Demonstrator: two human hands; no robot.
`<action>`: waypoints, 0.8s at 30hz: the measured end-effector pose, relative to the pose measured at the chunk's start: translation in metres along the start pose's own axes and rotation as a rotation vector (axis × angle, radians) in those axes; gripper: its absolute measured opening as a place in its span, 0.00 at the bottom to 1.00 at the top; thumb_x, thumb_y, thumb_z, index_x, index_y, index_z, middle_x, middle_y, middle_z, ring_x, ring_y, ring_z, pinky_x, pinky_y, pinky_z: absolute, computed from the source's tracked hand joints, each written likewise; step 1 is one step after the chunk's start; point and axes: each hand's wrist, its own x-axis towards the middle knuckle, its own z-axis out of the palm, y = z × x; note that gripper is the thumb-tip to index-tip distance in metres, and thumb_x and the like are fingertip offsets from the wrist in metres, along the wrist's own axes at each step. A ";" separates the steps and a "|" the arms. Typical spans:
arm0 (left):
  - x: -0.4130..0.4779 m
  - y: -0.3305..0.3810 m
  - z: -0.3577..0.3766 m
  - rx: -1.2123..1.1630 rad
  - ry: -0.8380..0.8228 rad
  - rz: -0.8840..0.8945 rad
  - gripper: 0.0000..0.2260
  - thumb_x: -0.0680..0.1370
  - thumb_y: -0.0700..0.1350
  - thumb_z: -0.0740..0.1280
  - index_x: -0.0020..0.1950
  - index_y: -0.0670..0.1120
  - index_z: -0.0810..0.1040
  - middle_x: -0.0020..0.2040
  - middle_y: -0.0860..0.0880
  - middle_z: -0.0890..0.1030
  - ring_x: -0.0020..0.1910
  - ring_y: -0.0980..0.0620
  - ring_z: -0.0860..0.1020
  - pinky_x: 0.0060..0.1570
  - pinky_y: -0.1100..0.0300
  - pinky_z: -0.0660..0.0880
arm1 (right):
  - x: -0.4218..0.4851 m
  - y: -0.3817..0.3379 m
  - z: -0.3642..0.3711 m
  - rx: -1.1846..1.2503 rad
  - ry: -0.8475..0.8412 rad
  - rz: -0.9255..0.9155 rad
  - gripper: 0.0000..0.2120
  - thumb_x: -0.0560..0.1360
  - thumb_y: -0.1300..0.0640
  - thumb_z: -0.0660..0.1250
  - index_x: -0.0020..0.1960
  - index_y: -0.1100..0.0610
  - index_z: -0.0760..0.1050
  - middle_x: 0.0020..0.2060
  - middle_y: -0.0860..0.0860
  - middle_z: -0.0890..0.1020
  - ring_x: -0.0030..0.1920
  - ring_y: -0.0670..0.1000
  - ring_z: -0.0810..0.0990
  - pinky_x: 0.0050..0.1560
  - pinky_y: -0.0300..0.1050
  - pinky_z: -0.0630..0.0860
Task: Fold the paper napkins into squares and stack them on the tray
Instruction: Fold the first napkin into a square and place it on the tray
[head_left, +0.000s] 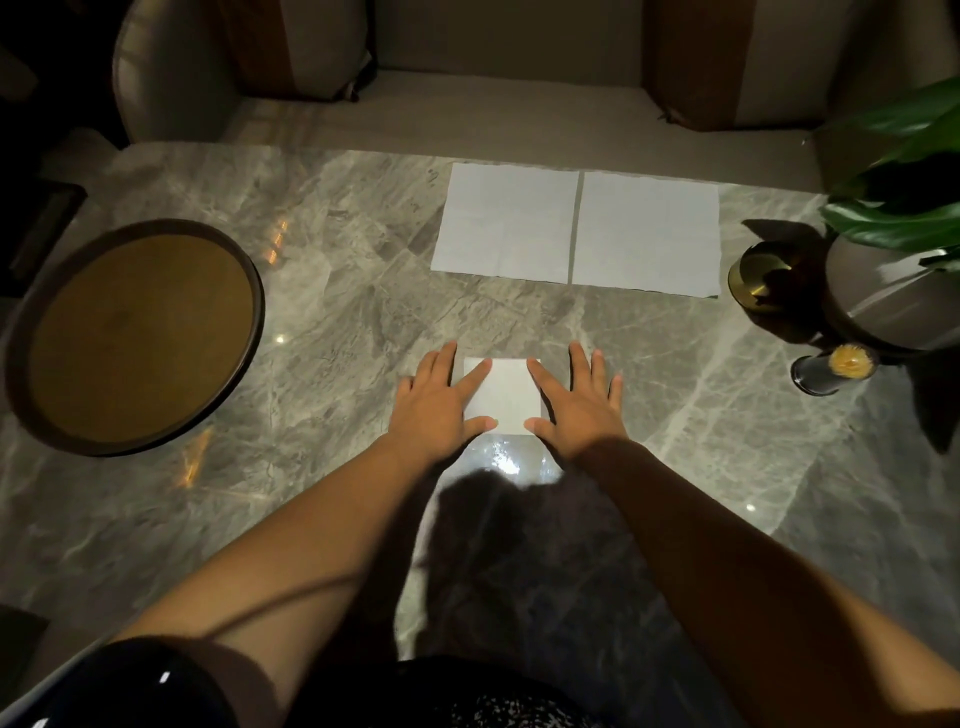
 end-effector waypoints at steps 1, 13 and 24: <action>-0.001 -0.005 -0.002 0.014 -0.005 -0.004 0.36 0.76 0.70 0.59 0.80 0.62 0.49 0.82 0.46 0.42 0.80 0.42 0.45 0.73 0.37 0.53 | 0.001 0.000 0.000 0.003 -0.004 0.005 0.39 0.78 0.41 0.66 0.80 0.37 0.46 0.81 0.56 0.36 0.79 0.63 0.32 0.74 0.67 0.35; -0.005 -0.021 -0.007 0.055 -0.080 -0.010 0.38 0.76 0.68 0.61 0.79 0.63 0.43 0.81 0.49 0.39 0.80 0.46 0.43 0.72 0.37 0.56 | -0.001 -0.007 -0.013 -0.024 -0.032 0.013 0.41 0.77 0.41 0.68 0.81 0.40 0.46 0.81 0.57 0.41 0.79 0.65 0.37 0.76 0.69 0.42; -0.005 -0.018 -0.006 0.031 -0.087 -0.019 0.38 0.77 0.66 0.62 0.79 0.63 0.43 0.81 0.49 0.38 0.80 0.45 0.42 0.73 0.37 0.54 | 0.037 -0.008 -0.059 0.027 -0.016 -0.054 0.29 0.71 0.41 0.74 0.66 0.52 0.71 0.61 0.56 0.72 0.63 0.59 0.70 0.61 0.55 0.73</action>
